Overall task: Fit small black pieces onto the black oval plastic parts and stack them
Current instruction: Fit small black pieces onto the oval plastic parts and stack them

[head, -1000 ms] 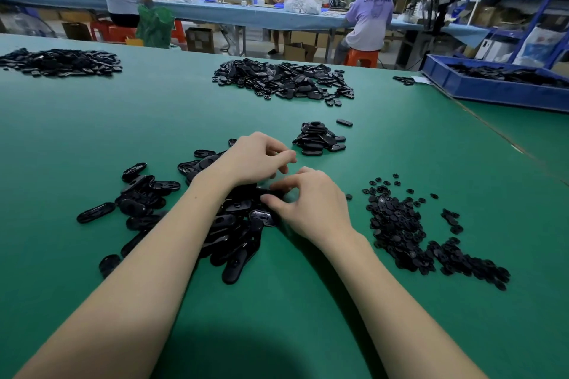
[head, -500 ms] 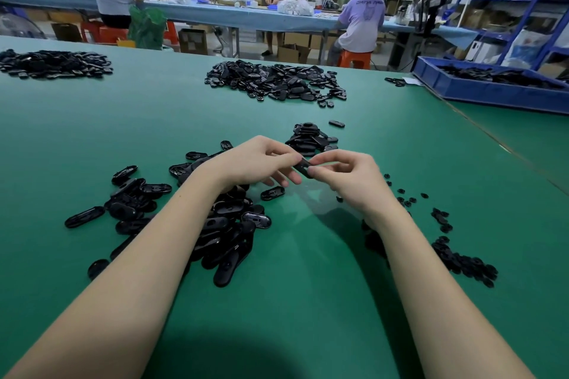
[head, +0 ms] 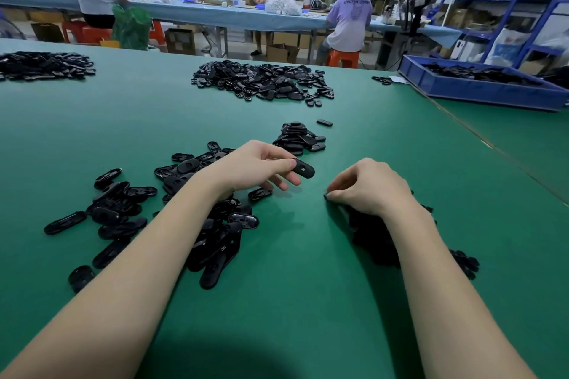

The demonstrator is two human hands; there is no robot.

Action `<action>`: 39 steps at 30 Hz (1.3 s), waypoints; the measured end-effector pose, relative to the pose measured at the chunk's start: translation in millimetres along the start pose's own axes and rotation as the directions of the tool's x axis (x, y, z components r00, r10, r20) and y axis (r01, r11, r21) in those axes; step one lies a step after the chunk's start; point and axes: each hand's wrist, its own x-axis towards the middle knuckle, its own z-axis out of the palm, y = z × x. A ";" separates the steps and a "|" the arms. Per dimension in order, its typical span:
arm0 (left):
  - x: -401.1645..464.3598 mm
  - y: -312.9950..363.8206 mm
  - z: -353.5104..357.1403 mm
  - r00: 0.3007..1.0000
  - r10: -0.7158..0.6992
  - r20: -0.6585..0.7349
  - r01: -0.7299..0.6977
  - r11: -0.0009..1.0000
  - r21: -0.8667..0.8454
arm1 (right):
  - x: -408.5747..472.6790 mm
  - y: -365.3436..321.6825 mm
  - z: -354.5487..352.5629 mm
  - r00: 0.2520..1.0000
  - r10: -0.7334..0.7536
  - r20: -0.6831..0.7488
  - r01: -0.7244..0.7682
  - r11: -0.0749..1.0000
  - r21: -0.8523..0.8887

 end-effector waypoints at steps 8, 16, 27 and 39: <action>2.1 -5.0 1.2 1.000 -0.020 -0.017 0.020 1.000 -0.023 | 1.2 -2.0 6.3 1.000 -0.017 0.013 0.016 0.997 0.080; 4.3 -7.2 0.9 0.999 -0.033 -0.006 0.033 0.999 -0.028 | 2.8 -2.8 10.8 0.998 -0.045 0.047 0.041 0.995 0.093; 3.0 -2.1 5.5 0.999 -0.039 -0.021 0.038 0.998 -0.053 | -4.1 -9.0 0.2 0.997 -0.048 0.055 -0.011 0.652 0.758; 1.7 1.8 7.1 0.999 -0.023 0.043 0.024 0.999 -0.024 | -5.2 -13.9 0.7 0.995 -0.076 0.061 0.005 0.664 0.747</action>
